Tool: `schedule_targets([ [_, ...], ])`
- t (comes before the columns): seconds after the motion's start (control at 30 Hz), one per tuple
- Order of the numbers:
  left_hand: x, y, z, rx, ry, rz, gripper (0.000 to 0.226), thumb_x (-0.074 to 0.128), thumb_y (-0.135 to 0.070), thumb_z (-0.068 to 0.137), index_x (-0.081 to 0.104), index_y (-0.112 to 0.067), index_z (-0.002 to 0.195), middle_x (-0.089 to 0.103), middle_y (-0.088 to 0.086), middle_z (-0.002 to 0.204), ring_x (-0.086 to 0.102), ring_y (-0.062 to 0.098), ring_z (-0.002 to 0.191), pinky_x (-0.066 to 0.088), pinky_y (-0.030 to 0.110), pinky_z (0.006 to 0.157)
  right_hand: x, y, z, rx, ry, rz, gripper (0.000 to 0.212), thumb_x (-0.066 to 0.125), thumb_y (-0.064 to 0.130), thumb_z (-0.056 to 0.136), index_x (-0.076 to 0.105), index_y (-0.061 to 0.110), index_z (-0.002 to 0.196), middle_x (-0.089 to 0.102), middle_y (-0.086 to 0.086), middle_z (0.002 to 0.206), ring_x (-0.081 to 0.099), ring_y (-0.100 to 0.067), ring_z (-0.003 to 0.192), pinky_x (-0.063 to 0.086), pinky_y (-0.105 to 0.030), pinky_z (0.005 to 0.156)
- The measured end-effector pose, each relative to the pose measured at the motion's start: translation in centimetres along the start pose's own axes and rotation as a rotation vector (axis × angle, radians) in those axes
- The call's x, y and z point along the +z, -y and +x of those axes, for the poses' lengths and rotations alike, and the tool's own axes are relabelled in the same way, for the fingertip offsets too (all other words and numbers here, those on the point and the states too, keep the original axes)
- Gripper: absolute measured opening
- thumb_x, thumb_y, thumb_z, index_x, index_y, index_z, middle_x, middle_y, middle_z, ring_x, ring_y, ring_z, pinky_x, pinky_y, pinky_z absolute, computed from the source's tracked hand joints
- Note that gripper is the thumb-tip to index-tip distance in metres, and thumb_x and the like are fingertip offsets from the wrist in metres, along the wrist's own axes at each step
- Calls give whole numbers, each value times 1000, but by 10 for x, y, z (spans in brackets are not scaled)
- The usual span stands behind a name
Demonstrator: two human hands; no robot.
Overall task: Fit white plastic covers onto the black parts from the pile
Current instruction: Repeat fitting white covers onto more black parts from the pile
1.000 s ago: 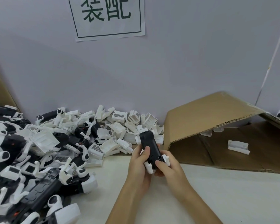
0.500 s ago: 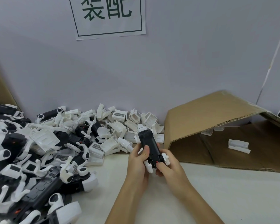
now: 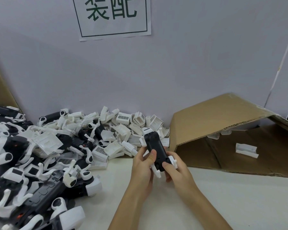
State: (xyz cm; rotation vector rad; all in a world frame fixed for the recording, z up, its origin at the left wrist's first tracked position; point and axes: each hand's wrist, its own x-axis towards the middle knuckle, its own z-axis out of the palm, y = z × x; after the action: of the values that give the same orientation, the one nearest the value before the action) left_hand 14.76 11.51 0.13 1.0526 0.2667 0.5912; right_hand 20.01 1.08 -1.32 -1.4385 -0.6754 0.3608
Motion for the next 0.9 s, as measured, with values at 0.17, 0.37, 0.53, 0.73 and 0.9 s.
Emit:
schedule_targets([
  [0.17, -1, 2, 2, -10, -13, -10, 20, 52, -7, 100, 65, -5, 115, 73, 20, 100, 72, 32, 88, 58, 36, 66, -1, -4, 1, 29, 1, -14, 23, 55, 16, 91, 62, 33, 104, 61, 17, 69, 51, -1, 59, 42, -17, 54],
  [0.37, -2, 2, 3, -23, -24, -11, 21, 52, -10, 100, 68, -8, 113, 74, 18, 96, 72, 30, 84, 60, 38, 69, 0, -2, 0, 28, 29, -34, 34, 49, 24, 76, 61, 30, 107, 62, 20, 72, 52, 3, 62, 41, -11, 58],
  [0.53, -1, 1, 2, -17, 6, 8, 22, 53, -8, 99, 66, -8, 116, 74, 18, 100, 72, 30, 87, 59, 40, 71, -1, -3, -1, -16, -24, -78, 27, 52, 6, 96, 62, 30, 106, 65, 12, 78, 53, -1, 64, 42, -16, 60],
  [0.73, -8, -2, 2, -16, -10, 65, 19, 64, -22, 90, 78, -12, 97, 74, 22, 99, 71, 31, 89, 55, 46, 84, 2, -1, -4, -90, -76, -69, 30, 55, 2, 97, 63, 29, 106, 69, 11, 85, 62, -6, 71, 48, -19, 58],
  [0.9, -13, -1, 2, -37, -111, 212, 29, 73, -36, 78, 82, -9, 83, 76, 19, 89, 74, 25, 82, 56, 27, 68, 4, -5, -5, -376, -309, -261, 39, 67, -6, 87, 67, 27, 108, 63, 3, 100, 64, -6, 91, 54, -16, 72],
])
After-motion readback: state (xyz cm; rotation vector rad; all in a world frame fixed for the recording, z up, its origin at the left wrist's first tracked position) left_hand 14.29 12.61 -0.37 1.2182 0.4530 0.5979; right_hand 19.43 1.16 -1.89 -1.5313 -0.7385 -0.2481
